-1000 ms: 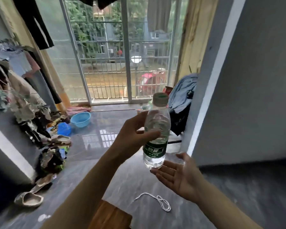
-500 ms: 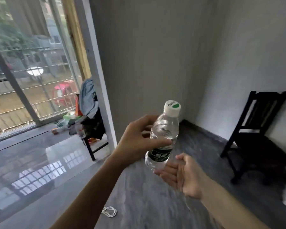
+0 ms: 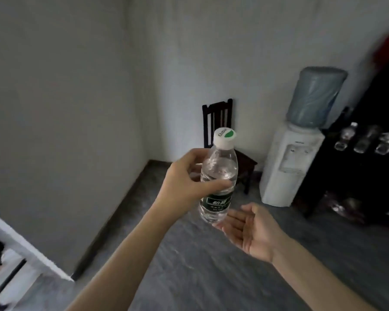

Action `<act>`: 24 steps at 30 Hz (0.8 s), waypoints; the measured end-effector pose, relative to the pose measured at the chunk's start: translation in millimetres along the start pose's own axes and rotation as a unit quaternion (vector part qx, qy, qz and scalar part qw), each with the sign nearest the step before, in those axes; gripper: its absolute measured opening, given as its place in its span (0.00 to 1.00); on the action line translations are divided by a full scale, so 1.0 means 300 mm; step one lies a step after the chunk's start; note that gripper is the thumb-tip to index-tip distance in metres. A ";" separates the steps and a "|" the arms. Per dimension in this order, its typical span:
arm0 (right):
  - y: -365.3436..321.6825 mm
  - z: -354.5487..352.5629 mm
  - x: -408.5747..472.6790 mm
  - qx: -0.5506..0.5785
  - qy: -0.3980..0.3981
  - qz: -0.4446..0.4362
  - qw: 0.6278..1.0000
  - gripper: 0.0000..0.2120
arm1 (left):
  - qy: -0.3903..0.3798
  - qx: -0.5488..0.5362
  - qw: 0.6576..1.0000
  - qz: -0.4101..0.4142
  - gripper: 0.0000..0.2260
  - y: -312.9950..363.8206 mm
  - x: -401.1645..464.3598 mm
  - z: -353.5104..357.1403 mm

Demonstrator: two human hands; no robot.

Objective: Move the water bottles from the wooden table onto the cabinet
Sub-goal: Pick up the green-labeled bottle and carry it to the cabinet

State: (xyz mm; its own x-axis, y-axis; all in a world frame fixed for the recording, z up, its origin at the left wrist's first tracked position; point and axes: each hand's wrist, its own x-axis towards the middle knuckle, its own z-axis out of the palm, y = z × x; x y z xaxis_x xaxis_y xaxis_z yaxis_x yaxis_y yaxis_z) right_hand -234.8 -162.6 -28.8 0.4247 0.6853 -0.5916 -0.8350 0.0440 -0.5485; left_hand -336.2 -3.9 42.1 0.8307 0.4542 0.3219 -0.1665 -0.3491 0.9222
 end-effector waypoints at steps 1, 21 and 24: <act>-0.015 -0.015 -0.005 0.010 0.008 -0.009 1.000 0.22 | -0.016 -0.007 1.000 0.005 0.26 -0.005 0.032 0.021; -0.268 -0.396 -0.107 0.135 0.158 -0.134 0.969 0.23 | -0.288 -0.071 0.954 0.049 0.26 -0.048 0.461 0.560; -0.354 -0.484 -0.103 0.145 0.160 -0.141 0.966 0.24 | -0.301 -0.070 0.950 0.048 0.27 -0.047 0.529 0.677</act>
State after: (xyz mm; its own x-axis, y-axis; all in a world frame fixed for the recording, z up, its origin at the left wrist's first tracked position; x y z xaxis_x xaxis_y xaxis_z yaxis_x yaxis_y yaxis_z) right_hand -108.6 -293.9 -37.9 0.6967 0.3580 -0.6216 -0.7141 0.4289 -0.5533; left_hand -94.2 -93.5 36.6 0.9543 -0.1404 0.2640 -0.2910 -0.2328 0.9280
